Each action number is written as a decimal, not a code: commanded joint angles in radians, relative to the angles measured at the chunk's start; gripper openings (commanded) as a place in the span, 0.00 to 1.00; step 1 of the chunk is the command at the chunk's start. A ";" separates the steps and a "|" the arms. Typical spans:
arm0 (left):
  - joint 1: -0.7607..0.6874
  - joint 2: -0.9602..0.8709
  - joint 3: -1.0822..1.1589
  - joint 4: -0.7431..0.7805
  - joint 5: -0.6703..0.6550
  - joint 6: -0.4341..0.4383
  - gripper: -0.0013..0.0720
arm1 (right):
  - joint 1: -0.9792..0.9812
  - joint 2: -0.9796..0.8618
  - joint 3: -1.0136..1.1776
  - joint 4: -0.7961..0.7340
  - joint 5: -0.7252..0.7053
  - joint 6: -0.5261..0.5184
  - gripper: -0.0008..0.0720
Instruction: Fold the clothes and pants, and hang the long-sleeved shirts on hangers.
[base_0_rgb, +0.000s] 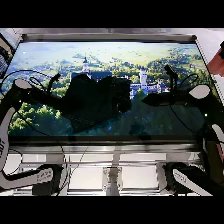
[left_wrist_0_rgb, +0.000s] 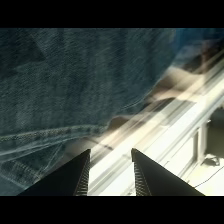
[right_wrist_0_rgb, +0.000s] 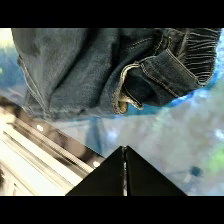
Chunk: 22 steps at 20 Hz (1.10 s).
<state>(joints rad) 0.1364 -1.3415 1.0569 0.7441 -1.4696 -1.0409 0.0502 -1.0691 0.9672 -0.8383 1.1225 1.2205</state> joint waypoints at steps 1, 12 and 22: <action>-0.006 -0.001 0.000 -0.051 -0.043 0.018 0.40 | 0.000 -0.024 0.053 -0.089 0.092 -0.011 0.03; -0.388 0.004 0.000 0.200 0.081 -0.169 0.34 | 0.000 -0.020 0.016 -0.067 0.314 0.001 0.03; -0.644 0.023 -0.001 0.744 0.451 -0.471 0.34 | 0.000 0.058 -0.143 -0.040 0.246 0.001 0.03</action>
<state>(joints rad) -0.4591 -1.3197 1.0565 1.3937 -1.1427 -1.4441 0.0502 -1.0222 0.8440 -0.8913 1.3838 1.2213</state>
